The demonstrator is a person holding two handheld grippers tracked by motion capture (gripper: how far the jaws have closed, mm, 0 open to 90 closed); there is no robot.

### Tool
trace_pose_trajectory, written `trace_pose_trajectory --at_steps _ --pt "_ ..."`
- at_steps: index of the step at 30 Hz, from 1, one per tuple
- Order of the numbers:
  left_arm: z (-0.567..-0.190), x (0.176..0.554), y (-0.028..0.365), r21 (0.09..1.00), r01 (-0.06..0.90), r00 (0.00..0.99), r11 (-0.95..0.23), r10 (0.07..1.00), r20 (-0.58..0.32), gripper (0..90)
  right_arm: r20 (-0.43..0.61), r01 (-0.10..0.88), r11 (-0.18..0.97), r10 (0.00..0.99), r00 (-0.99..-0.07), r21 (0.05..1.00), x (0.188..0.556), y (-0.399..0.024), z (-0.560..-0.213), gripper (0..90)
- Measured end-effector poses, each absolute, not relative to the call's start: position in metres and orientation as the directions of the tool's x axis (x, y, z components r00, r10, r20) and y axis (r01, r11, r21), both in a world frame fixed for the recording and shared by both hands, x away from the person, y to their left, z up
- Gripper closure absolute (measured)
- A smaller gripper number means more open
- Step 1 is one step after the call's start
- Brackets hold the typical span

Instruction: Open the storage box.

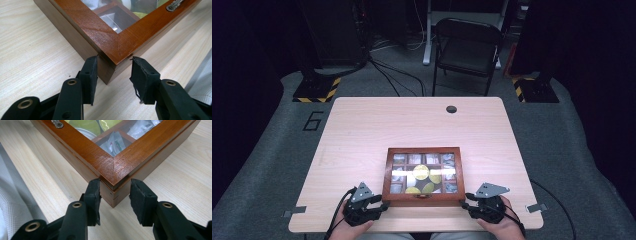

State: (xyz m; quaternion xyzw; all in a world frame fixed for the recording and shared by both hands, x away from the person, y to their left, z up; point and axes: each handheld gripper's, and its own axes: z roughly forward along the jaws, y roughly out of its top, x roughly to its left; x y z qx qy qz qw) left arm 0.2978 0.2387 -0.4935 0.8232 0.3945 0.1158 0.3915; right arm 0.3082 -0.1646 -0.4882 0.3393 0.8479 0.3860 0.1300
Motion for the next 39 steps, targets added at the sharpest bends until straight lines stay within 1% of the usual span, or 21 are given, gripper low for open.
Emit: trace_pose_trajectory --at_steps 12,19,21,31,39 --pt "-0.491 0.297 0.240 0.747 0.557 0.657 -0.362 0.743 -0.130 57.5 0.031 0.460 0.474 0.671 -0.741 0.751 0.309 -0.164 -0.487 61.4" --pt "-0.488 0.296 0.238 0.765 0.529 0.666 -0.368 0.739 -0.106 57.5 0.035 0.458 0.460 0.675 -0.737 0.761 0.308 -0.162 -0.485 60.3" --pt "-0.487 0.296 0.237 0.768 0.521 0.668 -0.373 0.739 -0.094 56.4 0.039 0.455 0.453 0.675 -0.737 0.767 0.308 -0.162 -0.484 60.0" --pt "-0.483 0.299 0.236 0.776 0.532 0.665 -0.339 0.734 -0.136 53.8 0.051 0.458 0.434 0.680 -0.731 0.776 0.312 -0.161 -0.481 57.7" --pt "-0.476 0.300 0.235 0.786 0.516 0.662 -0.341 0.741 -0.113 49.8 0.053 0.459 0.427 0.684 -0.727 0.780 0.314 -0.160 -0.476 55.4"
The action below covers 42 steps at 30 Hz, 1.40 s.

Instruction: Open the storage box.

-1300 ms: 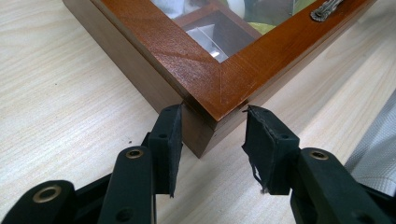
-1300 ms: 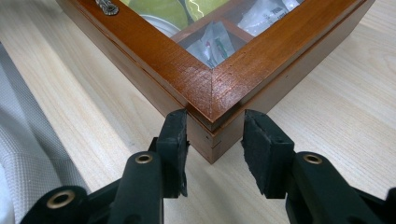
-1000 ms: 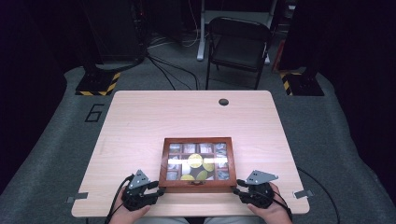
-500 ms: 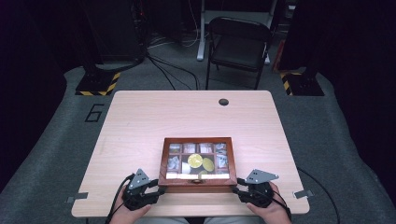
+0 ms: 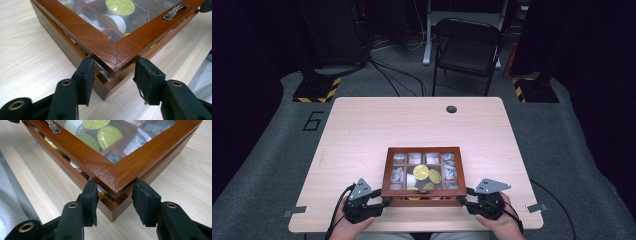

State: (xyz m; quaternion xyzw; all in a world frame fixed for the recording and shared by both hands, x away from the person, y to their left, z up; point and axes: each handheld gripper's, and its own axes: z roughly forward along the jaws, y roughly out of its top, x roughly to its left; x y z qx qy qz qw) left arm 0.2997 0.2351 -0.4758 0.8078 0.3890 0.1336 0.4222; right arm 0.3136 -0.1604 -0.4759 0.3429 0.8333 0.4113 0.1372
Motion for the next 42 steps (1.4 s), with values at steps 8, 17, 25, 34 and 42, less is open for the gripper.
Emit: trace_pose_trajectory --at_steps 8,17,25,34,42 --pt "-0.469 0.303 0.234 0.795 0.503 0.662 -0.339 0.742 -0.102 46.0 0.041 0.448 0.419 0.693 -0.720 0.790 0.315 -0.161 -0.468 51.7" --pt "-0.459 0.306 0.234 0.815 0.496 0.648 -0.300 0.752 -0.118 45.2 0.034 0.434 0.397 0.705 -0.709 0.809 0.318 -0.160 -0.459 50.8" --pt "-0.450 0.309 0.235 0.831 0.464 0.644 -0.308 0.761 -0.078 43.9 0.025 0.422 0.376 0.722 -0.691 0.825 0.321 -0.160 -0.451 47.3" --pt "-0.439 0.313 0.235 0.845 0.444 0.646 -0.298 0.760 -0.072 43.5 -0.005 0.396 0.382 0.725 -0.689 0.835 0.324 -0.160 -0.438 46.4" --pt "-0.432 0.317 0.236 0.847 0.445 0.648 -0.292 0.757 -0.080 43.5 -0.025 0.371 0.392 0.716 -0.698 0.842 0.327 -0.156 -0.430 45.7"
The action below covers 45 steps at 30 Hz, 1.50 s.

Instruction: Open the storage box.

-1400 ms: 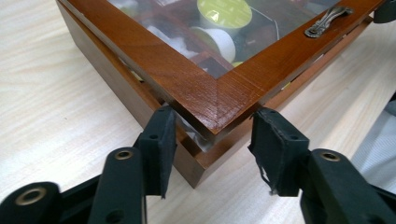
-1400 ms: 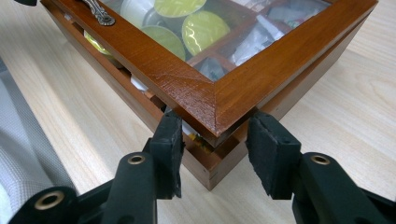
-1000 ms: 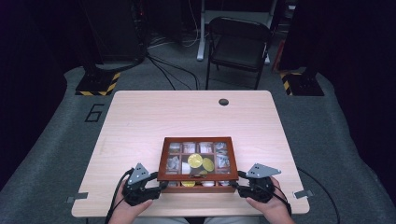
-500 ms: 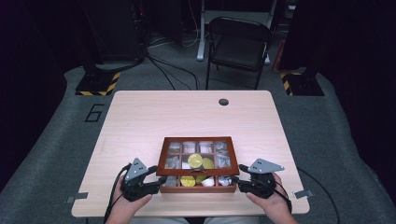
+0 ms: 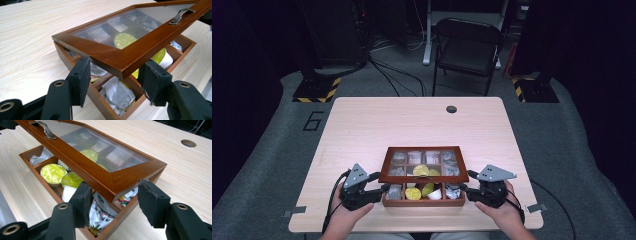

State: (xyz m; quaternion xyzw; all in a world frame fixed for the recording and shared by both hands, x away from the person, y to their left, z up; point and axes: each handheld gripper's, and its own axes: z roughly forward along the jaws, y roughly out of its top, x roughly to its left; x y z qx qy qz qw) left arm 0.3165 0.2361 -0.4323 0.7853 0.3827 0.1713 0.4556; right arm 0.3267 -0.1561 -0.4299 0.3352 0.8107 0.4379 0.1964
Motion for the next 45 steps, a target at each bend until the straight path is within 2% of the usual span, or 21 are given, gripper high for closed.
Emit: trace_pose_trajectory --at_steps 30,45 --pt "-0.415 0.336 0.236 0.855 0.422 0.659 -0.303 0.750 -0.059 41.9 -0.005 0.375 0.371 0.717 -0.697 0.849 0.346 -0.156 -0.413 45.4" --pt "-0.412 0.349 0.229 0.863 0.424 0.638 -0.274 0.766 -0.070 34.3 0.009 0.389 0.358 0.726 -0.688 0.849 0.358 -0.150 -0.407 39.9"
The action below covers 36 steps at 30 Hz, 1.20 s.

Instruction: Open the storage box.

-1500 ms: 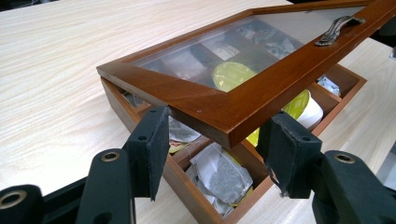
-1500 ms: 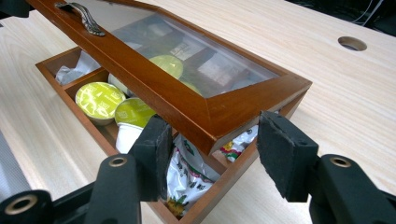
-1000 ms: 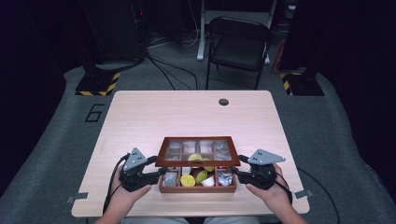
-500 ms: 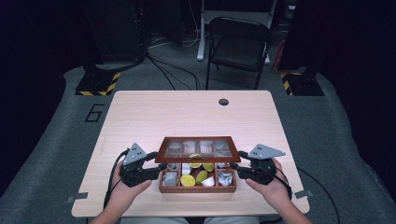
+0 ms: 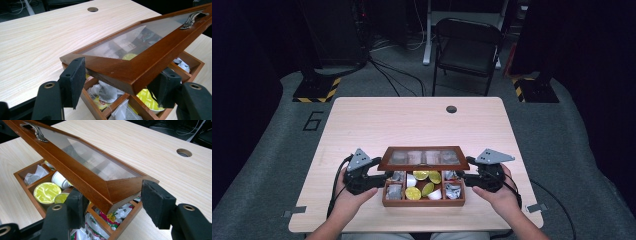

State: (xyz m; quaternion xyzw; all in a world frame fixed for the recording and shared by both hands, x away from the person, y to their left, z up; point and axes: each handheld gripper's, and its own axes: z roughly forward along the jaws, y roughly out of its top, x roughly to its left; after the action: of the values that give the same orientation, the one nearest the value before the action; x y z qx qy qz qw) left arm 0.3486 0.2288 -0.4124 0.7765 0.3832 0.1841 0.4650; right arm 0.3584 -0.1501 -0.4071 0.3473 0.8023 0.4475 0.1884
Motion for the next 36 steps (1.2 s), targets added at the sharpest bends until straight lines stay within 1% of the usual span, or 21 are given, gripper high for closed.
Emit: trace_pose_trajectory --at_steps 3,8,14,20,29,36 --pt "-0.411 0.351 0.228 0.864 0.417 0.639 -0.283 0.767 -0.058 33.3 0.011 0.386 0.355 0.725 -0.689 0.852 0.360 -0.150 -0.406 40.0" --pt "-0.411 0.356 0.227 0.866 0.418 0.636 -0.274 0.769 -0.064 32.8 0.018 0.389 0.341 0.732 -0.681 0.856 0.363 -0.150 -0.404 40.0" --pt "-0.409 0.361 0.228 0.874 0.415 0.629 -0.255 0.774 -0.073 34.6 0.024 0.387 0.330 0.734 -0.679 0.861 0.367 -0.150 -0.400 40.4" --pt "-0.404 0.366 0.227 0.877 0.405 0.630 -0.260 0.774 -0.062 35.6 0.033 0.387 0.316 0.737 -0.676 0.866 0.373 -0.150 -0.396 40.7" --pt "-0.397 0.375 0.226 0.882 0.399 0.625 -0.251 0.778 -0.062 35.7 0.032 0.403 0.310 0.758 -0.651 0.861 0.383 -0.151 -0.402 41.0" --pt "-0.395 0.378 0.226 0.882 0.400 0.624 -0.247 0.779 -0.065 35.8 0.026 0.410 0.307 0.773 -0.634 0.859 0.394 -0.151 -0.406 46.2"
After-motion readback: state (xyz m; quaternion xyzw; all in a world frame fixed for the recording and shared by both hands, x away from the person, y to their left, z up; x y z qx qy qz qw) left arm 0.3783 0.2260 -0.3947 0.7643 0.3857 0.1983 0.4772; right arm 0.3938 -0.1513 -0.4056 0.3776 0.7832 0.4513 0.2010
